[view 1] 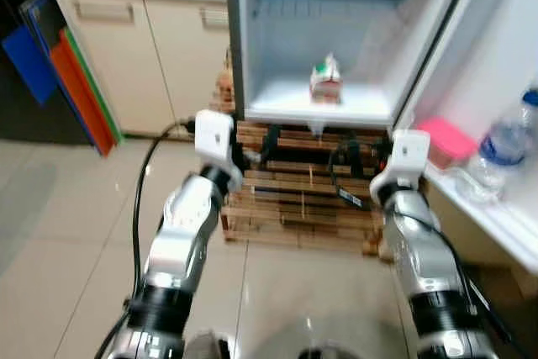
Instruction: Restocking fridge
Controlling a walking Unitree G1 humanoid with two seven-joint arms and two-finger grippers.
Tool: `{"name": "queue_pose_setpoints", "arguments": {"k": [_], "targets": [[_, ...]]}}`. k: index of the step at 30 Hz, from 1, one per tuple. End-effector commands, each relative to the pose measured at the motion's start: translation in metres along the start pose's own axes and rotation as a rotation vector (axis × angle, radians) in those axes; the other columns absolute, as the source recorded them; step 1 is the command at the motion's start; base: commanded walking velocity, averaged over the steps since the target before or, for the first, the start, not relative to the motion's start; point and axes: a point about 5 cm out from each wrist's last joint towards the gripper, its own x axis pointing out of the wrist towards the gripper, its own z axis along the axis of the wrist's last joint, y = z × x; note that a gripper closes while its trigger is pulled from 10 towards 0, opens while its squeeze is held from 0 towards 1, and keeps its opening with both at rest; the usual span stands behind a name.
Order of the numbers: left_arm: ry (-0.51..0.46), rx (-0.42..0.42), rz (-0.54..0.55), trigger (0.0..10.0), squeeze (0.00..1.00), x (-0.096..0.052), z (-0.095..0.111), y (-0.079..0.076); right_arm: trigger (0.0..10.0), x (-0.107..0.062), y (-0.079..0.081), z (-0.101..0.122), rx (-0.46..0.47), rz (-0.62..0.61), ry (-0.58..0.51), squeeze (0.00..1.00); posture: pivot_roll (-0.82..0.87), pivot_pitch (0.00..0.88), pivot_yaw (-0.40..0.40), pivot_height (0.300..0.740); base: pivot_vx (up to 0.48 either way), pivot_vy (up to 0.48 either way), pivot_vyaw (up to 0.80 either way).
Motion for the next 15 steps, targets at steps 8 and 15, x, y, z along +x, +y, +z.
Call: {"name": "queue_pose_setpoints", "arguments": {"k": [8,15], "targets": [[-0.013,-0.007,-0.039,10.0,0.0,0.0033,0.0021,-0.0057,10.0,-0.0004,-0.0032,0.0001,-0.013,-0.015,0.007,0.0,-0.06,0.0,-0.009,0.726,0.0,-0.036,0.0],[-0.03,-0.009,-0.05,10.0,0.0,0.0026,0.0043,-0.0076,10.0,-0.0028,-0.0043,-0.0023,-0.009,-0.003,0.013,0.0,-0.06,0.0,-0.006,0.726,0.148,-0.289,0.0]]}}
